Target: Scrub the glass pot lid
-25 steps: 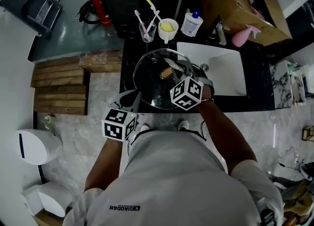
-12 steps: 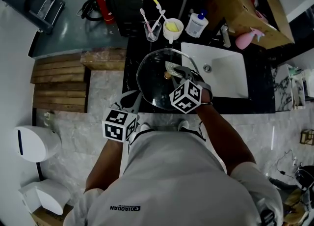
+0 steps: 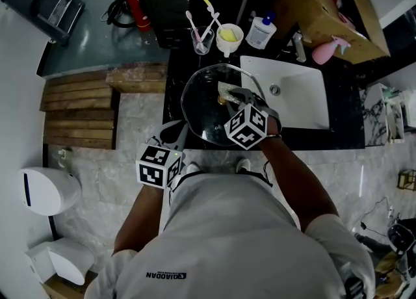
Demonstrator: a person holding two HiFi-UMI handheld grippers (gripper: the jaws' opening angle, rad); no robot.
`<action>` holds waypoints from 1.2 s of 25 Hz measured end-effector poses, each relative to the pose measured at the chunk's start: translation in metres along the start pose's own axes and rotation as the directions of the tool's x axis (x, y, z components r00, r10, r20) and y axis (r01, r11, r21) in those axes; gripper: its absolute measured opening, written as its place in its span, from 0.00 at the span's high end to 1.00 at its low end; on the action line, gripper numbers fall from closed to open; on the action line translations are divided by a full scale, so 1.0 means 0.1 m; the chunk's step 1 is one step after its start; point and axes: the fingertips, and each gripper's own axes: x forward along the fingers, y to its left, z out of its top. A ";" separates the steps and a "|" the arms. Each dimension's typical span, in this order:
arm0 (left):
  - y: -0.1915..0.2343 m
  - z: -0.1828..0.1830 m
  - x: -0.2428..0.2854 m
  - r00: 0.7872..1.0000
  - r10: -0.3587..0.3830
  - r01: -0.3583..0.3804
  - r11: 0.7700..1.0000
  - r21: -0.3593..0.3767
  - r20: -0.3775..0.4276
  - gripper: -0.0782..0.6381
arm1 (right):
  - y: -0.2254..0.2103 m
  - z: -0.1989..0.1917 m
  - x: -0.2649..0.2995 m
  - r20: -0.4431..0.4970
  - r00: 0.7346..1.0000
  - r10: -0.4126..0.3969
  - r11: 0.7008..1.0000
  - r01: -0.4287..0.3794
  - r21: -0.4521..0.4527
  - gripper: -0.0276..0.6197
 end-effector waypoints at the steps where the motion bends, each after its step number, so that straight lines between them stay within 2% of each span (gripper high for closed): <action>1: 0.00 0.00 0.00 1.000 0.000 0.000 1.000 0.001 0.000 0.87 | 0.01 0.01 0.00 -0.001 1.000 -0.002 1.000 0.002 -0.013 0.83; 4: 0.01 0.00 0.00 1.000 0.000 0.000 1.000 0.001 0.001 0.87 | 0.06 0.03 0.01 -0.012 0.999 -0.041 0.993 0.039 -0.112 0.83; 6: 0.02 -0.01 -0.01 1.000 0.000 0.000 1.000 0.001 0.001 0.87 | 0.12 0.07 0.01 -0.008 0.997 -0.079 0.977 0.076 -0.199 0.83; 8: 0.03 -0.02 -0.02 1.000 0.000 0.000 1.000 0.001 0.001 0.87 | 0.21 0.12 0.01 0.003 0.996 -0.088 0.965 0.086 -0.246 0.83; 16: 0.09 -0.01 -0.06 1.000 -0.006 0.006 1.000 0.000 0.000 0.87 | 0.37 0.23 0.00 0.009 1.000 -0.026 0.982 0.027 -0.189 0.83; 30: 0.11 -0.09 -0.20 0.998 -0.054 0.055 0.998 0.037 -0.019 0.87 | 0.57 0.27 -0.13 0.003 0.999 -0.037 0.991 0.037 -0.128 0.83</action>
